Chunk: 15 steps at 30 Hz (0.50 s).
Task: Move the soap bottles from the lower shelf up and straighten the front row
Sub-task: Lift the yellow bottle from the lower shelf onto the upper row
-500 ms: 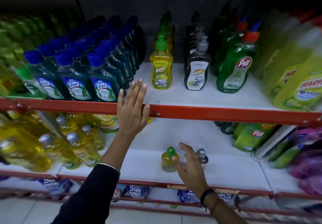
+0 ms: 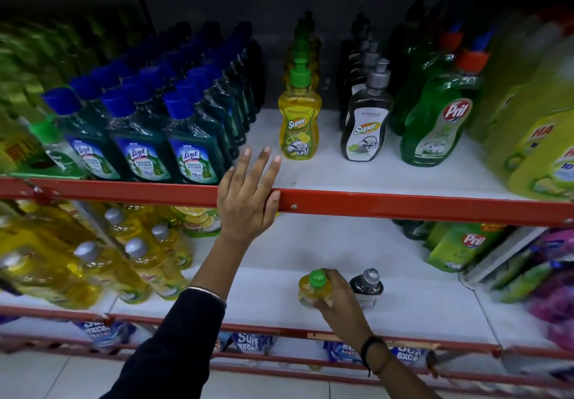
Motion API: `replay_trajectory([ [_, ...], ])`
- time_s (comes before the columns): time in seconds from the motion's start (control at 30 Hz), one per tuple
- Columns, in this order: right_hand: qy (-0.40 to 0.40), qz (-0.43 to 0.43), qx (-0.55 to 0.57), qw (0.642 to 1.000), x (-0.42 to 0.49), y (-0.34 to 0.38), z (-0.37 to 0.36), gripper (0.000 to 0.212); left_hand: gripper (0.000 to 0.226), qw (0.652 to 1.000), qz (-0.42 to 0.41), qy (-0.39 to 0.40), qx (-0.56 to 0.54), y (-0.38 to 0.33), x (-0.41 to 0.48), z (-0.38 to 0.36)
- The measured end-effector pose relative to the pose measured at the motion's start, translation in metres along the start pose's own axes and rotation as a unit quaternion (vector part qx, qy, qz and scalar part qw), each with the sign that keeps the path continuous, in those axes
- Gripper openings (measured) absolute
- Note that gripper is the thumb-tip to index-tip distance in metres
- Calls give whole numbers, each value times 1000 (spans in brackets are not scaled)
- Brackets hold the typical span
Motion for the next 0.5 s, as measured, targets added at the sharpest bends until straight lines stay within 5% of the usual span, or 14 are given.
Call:
replay_trajectory([
  [0.5,-164,228,137,950,2,173,136,49,52,999,28,33,-16,-2,-1,5],
])
Point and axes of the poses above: each hand's wrist, its own x-axis towards the middle knuckle, its own z-axis out of the back of the hand, y = z × x, the point moved 1 cm from there along x, towards the middle knuckle
